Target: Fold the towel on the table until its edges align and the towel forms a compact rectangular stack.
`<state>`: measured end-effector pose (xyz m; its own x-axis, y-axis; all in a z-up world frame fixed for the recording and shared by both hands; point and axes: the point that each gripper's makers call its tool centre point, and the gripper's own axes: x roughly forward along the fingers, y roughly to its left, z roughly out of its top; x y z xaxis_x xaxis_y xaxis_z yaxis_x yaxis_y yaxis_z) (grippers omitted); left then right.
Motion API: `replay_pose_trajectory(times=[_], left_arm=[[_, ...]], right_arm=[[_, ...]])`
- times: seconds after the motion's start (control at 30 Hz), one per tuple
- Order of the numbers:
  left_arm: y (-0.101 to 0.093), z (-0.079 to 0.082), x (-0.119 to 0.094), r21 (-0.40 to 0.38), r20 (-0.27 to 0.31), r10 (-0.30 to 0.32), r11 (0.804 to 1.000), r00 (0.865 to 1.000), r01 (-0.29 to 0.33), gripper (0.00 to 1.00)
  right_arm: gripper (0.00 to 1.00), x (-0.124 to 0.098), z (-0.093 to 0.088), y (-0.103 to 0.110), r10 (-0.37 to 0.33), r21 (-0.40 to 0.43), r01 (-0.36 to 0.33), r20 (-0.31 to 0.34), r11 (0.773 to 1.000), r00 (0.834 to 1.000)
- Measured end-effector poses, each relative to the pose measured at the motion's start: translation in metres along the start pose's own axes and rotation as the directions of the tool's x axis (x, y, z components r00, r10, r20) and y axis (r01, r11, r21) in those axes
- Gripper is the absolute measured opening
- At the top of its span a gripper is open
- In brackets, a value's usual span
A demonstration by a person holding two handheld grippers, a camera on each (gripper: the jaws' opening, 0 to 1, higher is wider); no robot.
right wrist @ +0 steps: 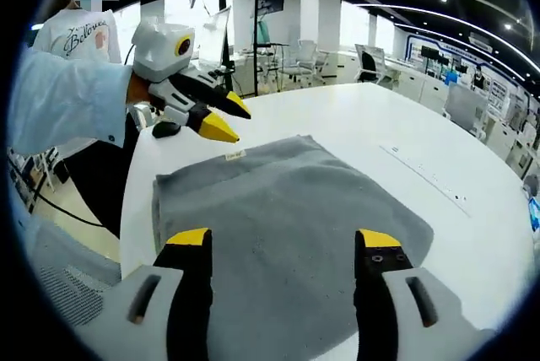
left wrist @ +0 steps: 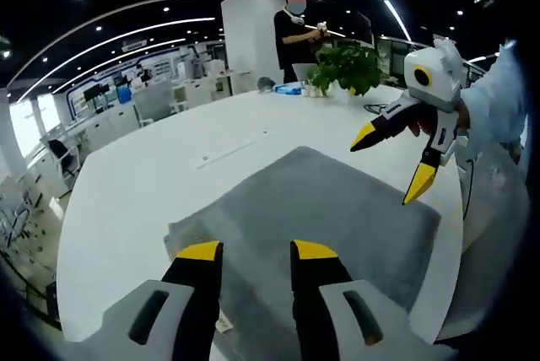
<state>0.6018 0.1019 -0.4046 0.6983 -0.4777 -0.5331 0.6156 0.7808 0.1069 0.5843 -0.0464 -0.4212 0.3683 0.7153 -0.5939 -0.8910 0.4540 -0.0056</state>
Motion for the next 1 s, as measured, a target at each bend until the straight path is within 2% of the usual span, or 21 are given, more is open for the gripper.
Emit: replay_pose_trajectory(times=[0.07,0.2,0.33,0.4,0.7,0.93,1.0], left_arm=[[0.0,0.001,0.0,-0.005,0.002,0.005,1.0,1.0,-0.005,0.33],[-0.017,0.004,-0.006,-0.008,0.007,0.012,1.0,1.0,-0.012,0.33],[-0.025,0.005,-0.01,-0.01,0.009,0.016,1.0,1.0,-0.016,0.34],[-0.022,0.006,-0.008,-0.014,0.009,0.02,1.0,1.0,-0.02,0.34],[-0.04,0.007,-0.017,-0.039,0.018,0.034,0.999,0.999,-0.034,0.36],[-0.062,0.007,-0.02,-0.037,0.017,0.041,0.999,0.999,-0.04,0.37],[-0.062,0.006,-0.02,-0.044,0.018,0.044,0.998,0.999,-0.043,0.37]], right_arm=[[0.68,-0.003,-0.002,-0.003,-0.002,-0.001,0.002,0.001,1.0,1.0],[0.68,-0.011,-0.008,-0.01,-0.007,-0.006,0.007,-0.001,1.0,1.0],[0.68,-0.021,-0.014,-0.016,-0.014,-0.009,0.014,-0.005,1.0,1.0],[0.68,-0.024,-0.016,-0.022,-0.019,-0.007,0.018,-0.008,1.0,1.0],[0.68,-0.041,-0.021,-0.035,-0.036,-0.009,0.035,-0.008,0.999,0.999],[0.67,-0.046,-0.025,-0.047,-0.04,-0.018,0.04,-0.008,0.999,0.999],[0.67,-0.048,-0.025,-0.05,-0.039,-0.02,0.039,-0.009,0.999,0.999]])
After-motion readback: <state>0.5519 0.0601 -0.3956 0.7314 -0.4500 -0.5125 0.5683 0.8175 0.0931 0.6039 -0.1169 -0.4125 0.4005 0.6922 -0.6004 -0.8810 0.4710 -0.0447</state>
